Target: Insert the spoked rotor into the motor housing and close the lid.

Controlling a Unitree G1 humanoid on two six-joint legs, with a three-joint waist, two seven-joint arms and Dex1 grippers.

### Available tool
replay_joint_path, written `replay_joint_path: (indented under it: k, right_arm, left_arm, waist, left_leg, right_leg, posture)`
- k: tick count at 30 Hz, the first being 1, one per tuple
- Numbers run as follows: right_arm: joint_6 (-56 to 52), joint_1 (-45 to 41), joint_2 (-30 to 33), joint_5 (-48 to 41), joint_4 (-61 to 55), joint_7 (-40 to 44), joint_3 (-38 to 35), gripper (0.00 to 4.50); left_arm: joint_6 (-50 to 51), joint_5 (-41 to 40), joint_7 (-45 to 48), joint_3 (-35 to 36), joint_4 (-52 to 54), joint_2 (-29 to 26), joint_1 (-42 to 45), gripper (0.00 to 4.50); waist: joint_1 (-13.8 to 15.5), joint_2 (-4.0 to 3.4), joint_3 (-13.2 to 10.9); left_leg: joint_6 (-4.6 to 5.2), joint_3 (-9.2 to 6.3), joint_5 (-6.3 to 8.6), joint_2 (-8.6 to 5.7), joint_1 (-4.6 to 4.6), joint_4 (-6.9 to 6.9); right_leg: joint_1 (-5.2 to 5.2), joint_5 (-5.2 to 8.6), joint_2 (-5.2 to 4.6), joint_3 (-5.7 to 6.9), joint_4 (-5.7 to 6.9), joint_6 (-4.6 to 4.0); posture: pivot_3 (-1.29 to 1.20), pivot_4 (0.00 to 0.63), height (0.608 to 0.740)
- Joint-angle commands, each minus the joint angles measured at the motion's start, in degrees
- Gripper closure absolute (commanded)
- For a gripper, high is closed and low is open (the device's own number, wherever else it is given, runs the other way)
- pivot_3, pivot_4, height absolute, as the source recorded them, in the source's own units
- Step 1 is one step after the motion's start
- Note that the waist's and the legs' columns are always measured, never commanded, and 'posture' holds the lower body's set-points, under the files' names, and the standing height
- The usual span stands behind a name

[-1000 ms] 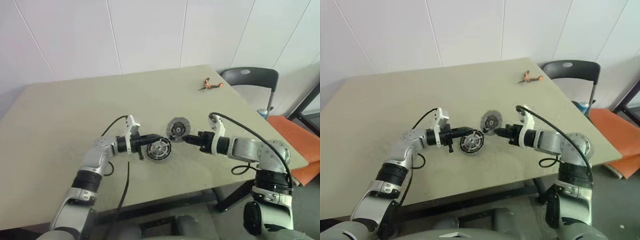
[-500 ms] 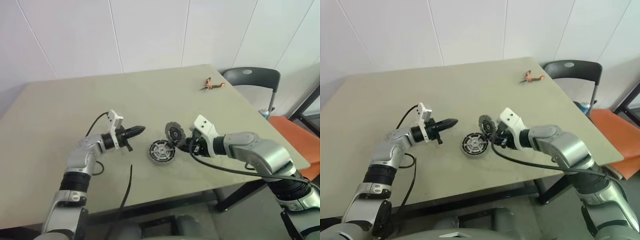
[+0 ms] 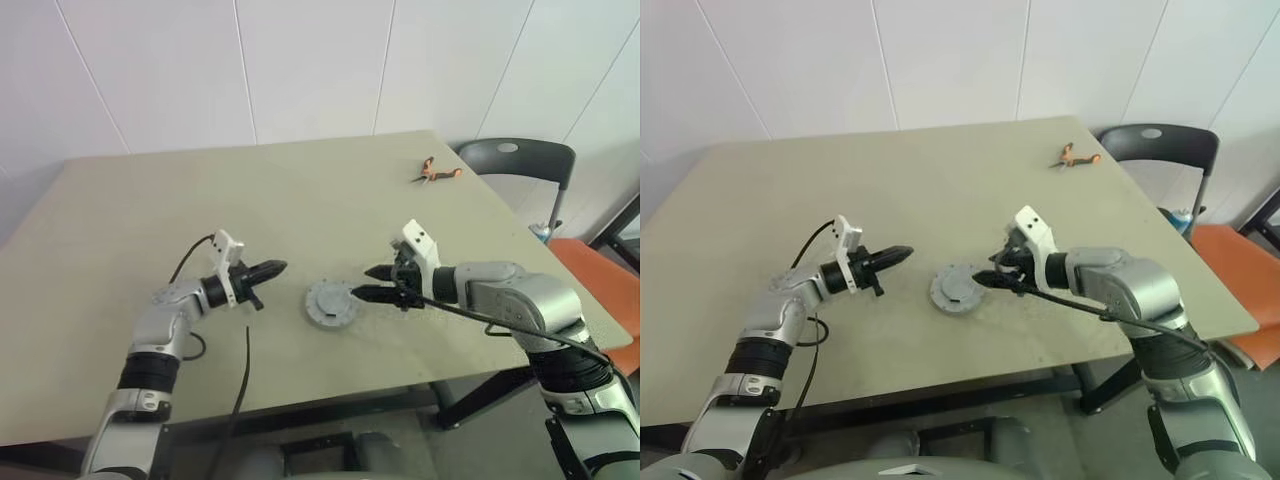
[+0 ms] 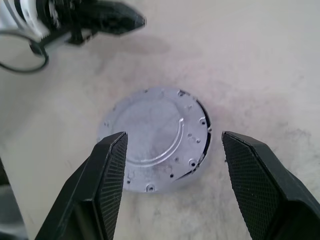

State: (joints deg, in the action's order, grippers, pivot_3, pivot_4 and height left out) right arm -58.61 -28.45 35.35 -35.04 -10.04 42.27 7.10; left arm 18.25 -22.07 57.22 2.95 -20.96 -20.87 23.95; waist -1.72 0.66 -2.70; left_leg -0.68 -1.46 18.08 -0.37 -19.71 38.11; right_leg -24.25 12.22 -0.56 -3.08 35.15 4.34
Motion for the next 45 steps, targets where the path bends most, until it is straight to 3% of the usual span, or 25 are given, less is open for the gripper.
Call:
replay_joint_path:
  k: [1, 5, 13, 21, 27, 39, 43, 45]
  right_arm:
    - [-0.5, -3.5, -2.4, -2.5, 2.5, -0.9, -5.8, 1.36]
    - [1.1, -5.2, -4.9, -1.8, 3.1, -1.9, -6.7, 1.36]
    - [22.2, -1.8, -5.8, 14.3, 5.5, 3.5, 9.4, 1.36]
    - [30.7, -7.6, -8.2, 18.6, 17.8, 14.3, 13.4, 1.33]
    - [34.5, -10.6, -9.2, 22.3, 24.8, 20.6, 16.0, 1.33]
    - [35.3, -10.4, -9.0, 27.1, 28.3, 27.7, 18.4, 1.33]
    - [31.9, -12.7, -12.2, 23.1, 30.5, 25.9, 13.0, 1.33]
    - [32.7, -14.1, -13.8, 23.5, 32.8, 23.4, 11.1, 0.99]
  left_arm:
    - [-0.5, -0.4, -0.3, 0.2, 1.2, 0.2, 0.6, 4.50]
    - [-0.1, -1.2, -0.8, 0.5, 4.4, 0.8, 0.7, 4.50]
    - [0.1, -3.8, 0.8, 1.0, 15.4, -0.6, -4.0, 4.50]
    - [2.7, -6.3, 2.7, 2.8, 25.7, -8.8, -14.2, 1.97]
    - [1.7, -5.8, 0.6, 3.4, 28.2, -10.2, -18.2, 0.04]
    - [0.9, -5.9, 0.0, 2.6, 29.1, -10.2, -20.2, 0.04]
    - [0.6, -5.4, -0.2, 2.3, 28.7, -10.0, -20.1, 0.04]
    - [0.6, -5.3, -0.5, 2.0, 28.7, -9.7, -20.0, 0.00]
  waist:
    - [0.0, 0.00, 0.0]
    - [0.2, 0.00, 0.0]
    - [0.6, -0.01, 0.0]
    - [-0.3, -0.02, 0.0]
    - [-0.7, -0.02, 0.0]
    - [-0.7, -0.02, 0.0]
    - [-0.8, -0.02, 0.0]
    - [-0.8, -0.04, 0.0]
  left_leg:
    - [0.00, 0.00, 0.00, 0.00, 0.01, 0.00]
    - [0.00, 0.01, 0.00, 0.00, 0.02, 0.02]
    - [0.00, 0.07, 0.00, 0.00, 0.01, 0.00]
    - [0.00, 0.08, 0.00, 0.04, 0.14, 0.02]
    - [0.00, 0.08, 0.00, 0.05, 0.20, 0.02]
    - [-0.01, 0.07, 0.00, 0.05, 0.26, 0.02]
    - [-0.01, 0.07, 0.00, 0.04, 0.30, 0.03]
    - [-0.01, 0.07, 0.00, 0.04, 0.29, 0.04]
  right_leg:
    - [0.00, -0.03, 0.01, 0.00, 0.02, -0.05]
    - [0.01, -0.08, 0.01, 0.00, 0.06, -0.12]
    - [0.00, -0.09, -0.01, -0.02, 0.03, -0.13]
    - [0.06, 0.12, 0.01, -0.05, 0.11, -0.15]
    - [0.11, 0.06, -0.02, -0.06, 0.12, -0.22]
    - [0.12, -0.01, -0.02, -0.06, 0.21, -0.32]
    - [0.18, 0.00, -0.02, -0.06, 0.21, -0.33]
    - [0.16, -0.01, -0.02, -0.06, 0.23, -0.33]
  posture:
    - [0.00, 0.000, 0.740]
    - [0.00, 0.000, 0.740]
    - [0.00, 0.000, 0.740]
    - [0.00, 0.000, 0.740]
    - [0.00, 0.000, 0.740]
    - [0.00, 0.000, 0.740]
    - [0.00, 0.000, 0.740]
    - [0.00, 0.000, 0.740]
